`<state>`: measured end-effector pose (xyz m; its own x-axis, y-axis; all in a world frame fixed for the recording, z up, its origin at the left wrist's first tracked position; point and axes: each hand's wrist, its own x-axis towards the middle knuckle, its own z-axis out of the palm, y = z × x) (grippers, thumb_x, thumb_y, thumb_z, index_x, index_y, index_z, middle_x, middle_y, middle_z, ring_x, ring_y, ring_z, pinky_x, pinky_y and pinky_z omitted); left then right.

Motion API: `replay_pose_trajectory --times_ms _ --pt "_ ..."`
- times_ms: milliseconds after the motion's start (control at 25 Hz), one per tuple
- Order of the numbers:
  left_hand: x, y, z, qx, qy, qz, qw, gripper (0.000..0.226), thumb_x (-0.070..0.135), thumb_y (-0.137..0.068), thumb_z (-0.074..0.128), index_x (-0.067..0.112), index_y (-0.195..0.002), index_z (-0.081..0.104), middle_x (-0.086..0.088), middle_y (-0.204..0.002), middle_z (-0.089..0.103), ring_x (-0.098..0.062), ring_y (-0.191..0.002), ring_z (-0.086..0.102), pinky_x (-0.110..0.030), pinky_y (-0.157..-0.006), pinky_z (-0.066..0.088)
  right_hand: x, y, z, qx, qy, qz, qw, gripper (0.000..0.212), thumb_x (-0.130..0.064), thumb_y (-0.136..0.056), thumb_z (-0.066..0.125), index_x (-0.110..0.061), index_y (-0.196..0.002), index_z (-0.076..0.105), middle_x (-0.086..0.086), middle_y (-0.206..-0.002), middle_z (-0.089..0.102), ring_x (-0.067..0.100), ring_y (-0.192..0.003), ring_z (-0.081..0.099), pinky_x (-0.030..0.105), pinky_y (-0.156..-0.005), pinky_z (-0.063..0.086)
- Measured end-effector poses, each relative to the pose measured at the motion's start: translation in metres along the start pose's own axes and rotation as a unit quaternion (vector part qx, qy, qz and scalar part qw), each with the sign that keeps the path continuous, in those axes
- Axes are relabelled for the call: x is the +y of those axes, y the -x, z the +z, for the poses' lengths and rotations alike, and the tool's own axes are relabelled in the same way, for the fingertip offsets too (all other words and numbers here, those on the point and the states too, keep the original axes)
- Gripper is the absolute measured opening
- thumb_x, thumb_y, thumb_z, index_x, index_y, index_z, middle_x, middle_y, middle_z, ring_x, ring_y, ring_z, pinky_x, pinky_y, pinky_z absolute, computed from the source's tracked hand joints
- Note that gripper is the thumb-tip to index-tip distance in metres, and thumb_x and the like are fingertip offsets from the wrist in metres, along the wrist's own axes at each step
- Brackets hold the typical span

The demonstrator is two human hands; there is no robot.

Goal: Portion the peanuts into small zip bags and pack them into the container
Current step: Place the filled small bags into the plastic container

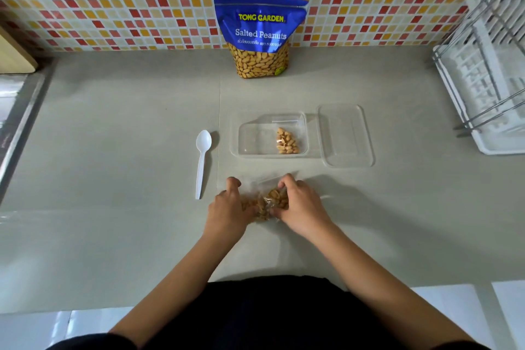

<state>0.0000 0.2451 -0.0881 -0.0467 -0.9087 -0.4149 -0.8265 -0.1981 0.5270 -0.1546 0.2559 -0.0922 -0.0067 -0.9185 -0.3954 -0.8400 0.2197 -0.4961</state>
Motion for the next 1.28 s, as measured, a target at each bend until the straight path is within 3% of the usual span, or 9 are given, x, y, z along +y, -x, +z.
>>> replay_pose_trajectory --times_ms 120,280,520,600,680,800,880,1040,1280 --pt "0.003 0.004 0.002 0.018 0.021 0.022 0.999 0.043 0.02 -0.08 0.068 0.016 -0.115 0.042 -0.006 -0.083 0.057 -0.032 -0.085 0.059 -0.034 -0.067 0.04 0.002 0.005 0.006 0.028 -0.007 -0.004 1.0 0.04 -0.014 -0.079 0.069 -0.024 -0.11 0.045 0.005 -0.11 0.049 0.026 -0.108 0.048 0.029 -0.083 0.037" --pt "0.0 0.005 0.001 0.016 0.075 0.021 0.997 0.035 0.016 -0.079 0.069 0.019 -0.109 0.053 -0.008 -0.078 0.06 -0.029 -0.08 0.06 -0.036 -0.07 0.05 0.006 0.01 0.01 0.044 -0.034 0.006 0.998 0.036 -0.011 -0.079 0.068 -0.023 -0.109 0.053 0.001 -0.112 0.042 0.024 -0.108 0.049 0.026 -0.087 0.036" --pt "0.0 0.009 -0.011 0.003 0.132 -0.002 0.991 0.019 0.018 -0.082 0.066 0.023 -0.101 0.065 0.003 -0.083 0.062 -0.014 -0.075 0.061 -0.019 -0.063 0.046 0.013 0.017 0.006 0.107 -0.053 0.004 0.993 0.026 -0.013 -0.073 0.07 -0.025 -0.095 0.066 -0.004 -0.103 0.061 0.017 -0.099 0.052 0.028 -0.086 0.04" --pt "0.003 0.007 -0.023 0.018 0.154 0.0 0.988 0.021 0.014 -0.083 0.064 0.023 -0.102 0.068 0.005 -0.084 0.064 -0.015 -0.079 0.062 -0.022 -0.07 0.048 0.014 0.019 -0.004 0.103 -0.177 0.031 0.978 0.023 -0.007 -0.073 0.069 -0.027 -0.083 0.065 -0.008 -0.095 0.065 0.009 -0.09 0.058 0.022 -0.081 0.045" --pt "0.006 -0.001 -0.04 0.031 0.211 0.004 0.977 0.023 0.013 -0.081 0.062 0.03 -0.094 0.069 0.003 -0.084 0.067 -0.02 -0.084 0.066 -0.031 -0.082 0.052 0.011 0.014 -0.022 0.102 -0.326 0.063 0.938 0.029 -0.001 -0.075 0.069 -0.029 -0.078 0.063 -0.012 -0.088 0.067 0.008 -0.084 0.064 0.021 -0.076 0.049" --pt "0.015 -0.029 -0.061 0.057 0.298 0.015 0.953 0.022 0.018 -0.078 0.059 0.036 -0.089 0.067 -0.001 -0.089 0.068 -0.024 -0.09 0.067 -0.043 -0.086 0.055 0.003 -0.016 -0.053 0.158 -0.39 0.033 0.907 0.029 -0.004 -0.08 0.069 -0.031 -0.085 0.061 -0.013 -0.093 0.065 0.005 -0.084 0.064 0.022 -0.077 0.05" --pt "0.027 -0.059 -0.067 0.074 0.257 0.023 0.963 0.027 0.01 -0.082 0.056 0.024 -0.103 0.066 -0.001 -0.094 0.064 -0.025 -0.094 0.066 -0.043 -0.086 0.055 -0.01 -0.045 -0.066 0.164 -0.353 0.019 0.921 0.025 -0.008 -0.083 0.066 -0.028 -0.099 0.062 -0.009 -0.102 0.063 0.009 -0.092 0.063 0.025 -0.084 0.05" --pt "0.054 -0.097 -0.059 0.045 0.072 0.03 0.996 0.04 0.006 -0.085 0.048 0.012 -0.125 0.055 -0.007 -0.115 0.064 -0.028 -0.109 0.058 -0.033 -0.089 0.05 -0.029 -0.096 -0.058 0.081 -0.225 0.045 0.97 0.045 0.001 -0.081 0.055 -0.01 -0.125 0.056 0.004 -0.12 0.06 0.021 -0.11 0.058 0.025 -0.093 0.045" --pt "0.058 -0.105 -0.042 -0.003 -0.052 0.032 0.998 0.047 0.001 -0.085 0.042 0.005 -0.132 0.046 -0.018 -0.127 0.056 -0.036 -0.116 0.051 -0.037 -0.089 0.043 -0.027 -0.114 -0.043 0.037 -0.041 0.025 0.998 0.043 0.001 -0.079 0.054 -0.007 -0.122 0.058 0.015 -0.126 0.057 0.029 -0.117 0.053 0.031 -0.1 0.042"
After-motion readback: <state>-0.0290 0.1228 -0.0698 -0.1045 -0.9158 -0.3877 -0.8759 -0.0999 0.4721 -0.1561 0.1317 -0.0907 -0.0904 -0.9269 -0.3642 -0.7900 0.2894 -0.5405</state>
